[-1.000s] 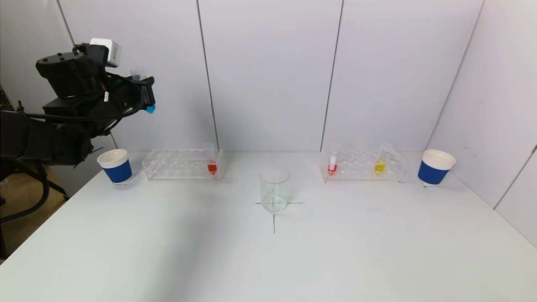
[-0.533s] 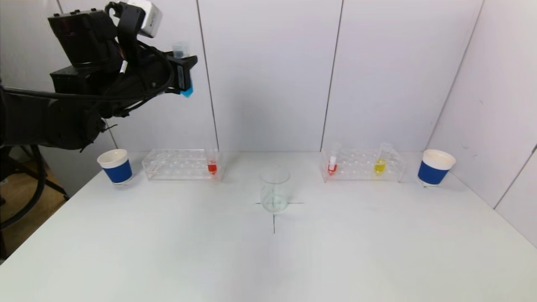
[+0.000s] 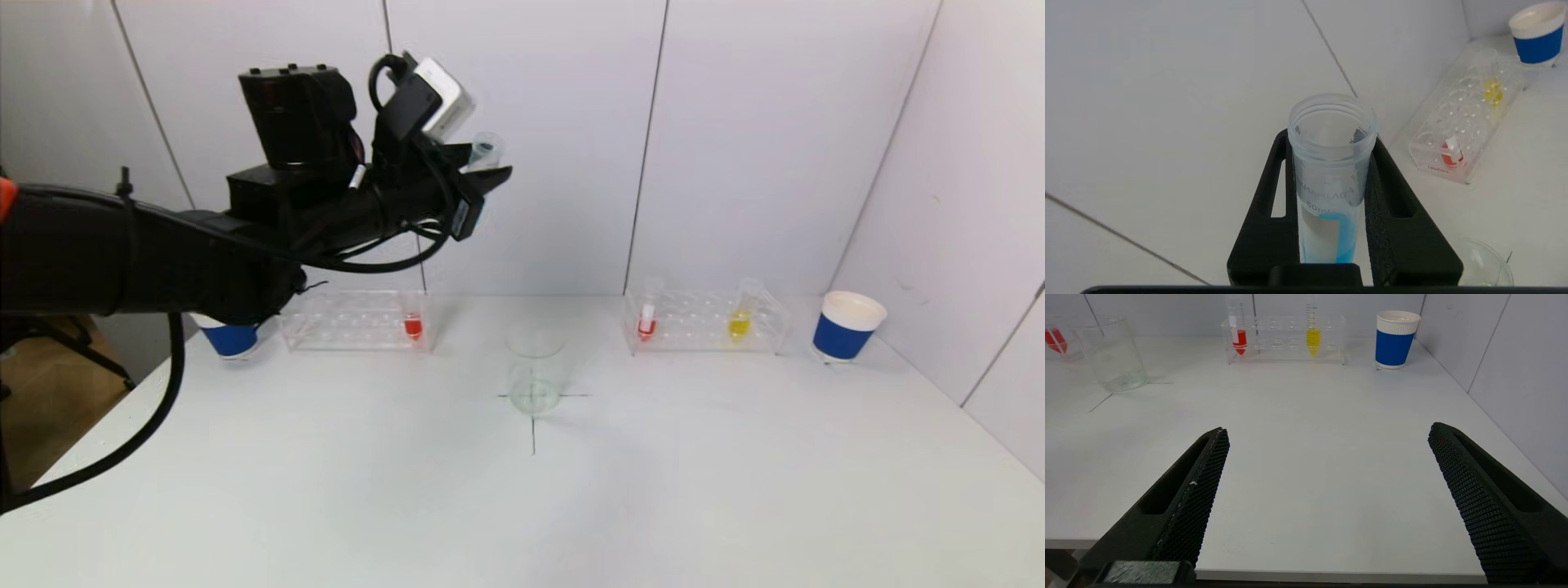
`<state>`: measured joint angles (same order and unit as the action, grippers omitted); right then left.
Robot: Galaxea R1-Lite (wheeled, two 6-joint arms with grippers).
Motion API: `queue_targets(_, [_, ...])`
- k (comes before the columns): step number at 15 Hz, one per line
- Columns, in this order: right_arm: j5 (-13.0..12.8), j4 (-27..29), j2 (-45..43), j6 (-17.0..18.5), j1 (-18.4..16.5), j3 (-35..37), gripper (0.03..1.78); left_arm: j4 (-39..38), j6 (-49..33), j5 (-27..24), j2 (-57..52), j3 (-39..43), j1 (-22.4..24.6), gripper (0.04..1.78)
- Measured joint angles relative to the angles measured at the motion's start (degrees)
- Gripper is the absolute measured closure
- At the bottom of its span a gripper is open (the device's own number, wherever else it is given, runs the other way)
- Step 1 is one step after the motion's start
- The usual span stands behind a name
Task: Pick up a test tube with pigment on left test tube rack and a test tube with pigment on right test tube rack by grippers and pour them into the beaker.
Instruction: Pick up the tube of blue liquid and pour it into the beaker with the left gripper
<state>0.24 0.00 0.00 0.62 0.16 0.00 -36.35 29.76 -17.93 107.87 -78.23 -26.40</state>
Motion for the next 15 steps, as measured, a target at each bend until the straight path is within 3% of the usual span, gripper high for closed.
queue_targets(8, [0.0, 0.0, 0.0, 0.0, 0.0, 0.0, 0.04, -1.0, 15.8, -14.0, 9.0, -1.4, -0.3, 1.36])
queue_targets(15, [0.0, 0.0, 0.0, 0.0, 0.0, 0.0, 0.04, -10.0, 29.9, -20.9, 13.9, 1.7, 0.2, 1.36])
